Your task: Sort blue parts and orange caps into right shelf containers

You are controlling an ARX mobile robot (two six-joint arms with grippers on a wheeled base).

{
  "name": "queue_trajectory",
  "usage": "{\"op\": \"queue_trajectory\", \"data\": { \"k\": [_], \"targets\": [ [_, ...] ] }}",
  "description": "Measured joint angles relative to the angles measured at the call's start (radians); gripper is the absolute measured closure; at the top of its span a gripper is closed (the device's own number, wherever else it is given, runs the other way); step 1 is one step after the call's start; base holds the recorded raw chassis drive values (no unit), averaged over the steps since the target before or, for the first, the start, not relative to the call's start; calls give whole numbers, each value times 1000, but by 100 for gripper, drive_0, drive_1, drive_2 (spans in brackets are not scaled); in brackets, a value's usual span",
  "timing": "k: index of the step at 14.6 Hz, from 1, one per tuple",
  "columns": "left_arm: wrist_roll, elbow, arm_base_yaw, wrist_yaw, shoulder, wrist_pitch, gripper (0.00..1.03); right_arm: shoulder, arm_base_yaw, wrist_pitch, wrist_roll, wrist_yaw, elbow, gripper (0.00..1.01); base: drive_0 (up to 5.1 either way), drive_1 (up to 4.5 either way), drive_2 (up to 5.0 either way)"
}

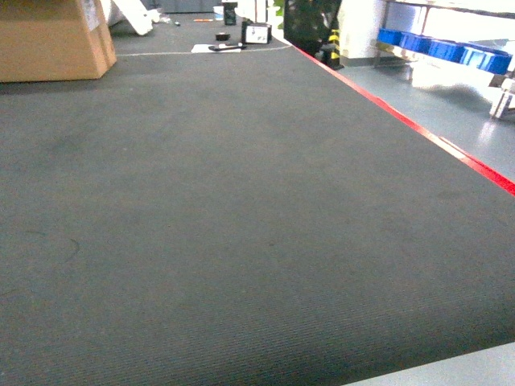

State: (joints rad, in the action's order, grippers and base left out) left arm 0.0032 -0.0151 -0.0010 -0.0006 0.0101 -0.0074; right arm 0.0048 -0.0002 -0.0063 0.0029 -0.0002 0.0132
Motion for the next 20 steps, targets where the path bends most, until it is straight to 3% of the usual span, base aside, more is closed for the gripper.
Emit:
{"op": "queue_trajectory", "data": {
  "k": [20],
  "targets": [
    [0, 0, 0, 0, 0, 0, 59, 0, 0, 0, 0, 0, 0, 58, -159, -159, -159]
  ]
}}
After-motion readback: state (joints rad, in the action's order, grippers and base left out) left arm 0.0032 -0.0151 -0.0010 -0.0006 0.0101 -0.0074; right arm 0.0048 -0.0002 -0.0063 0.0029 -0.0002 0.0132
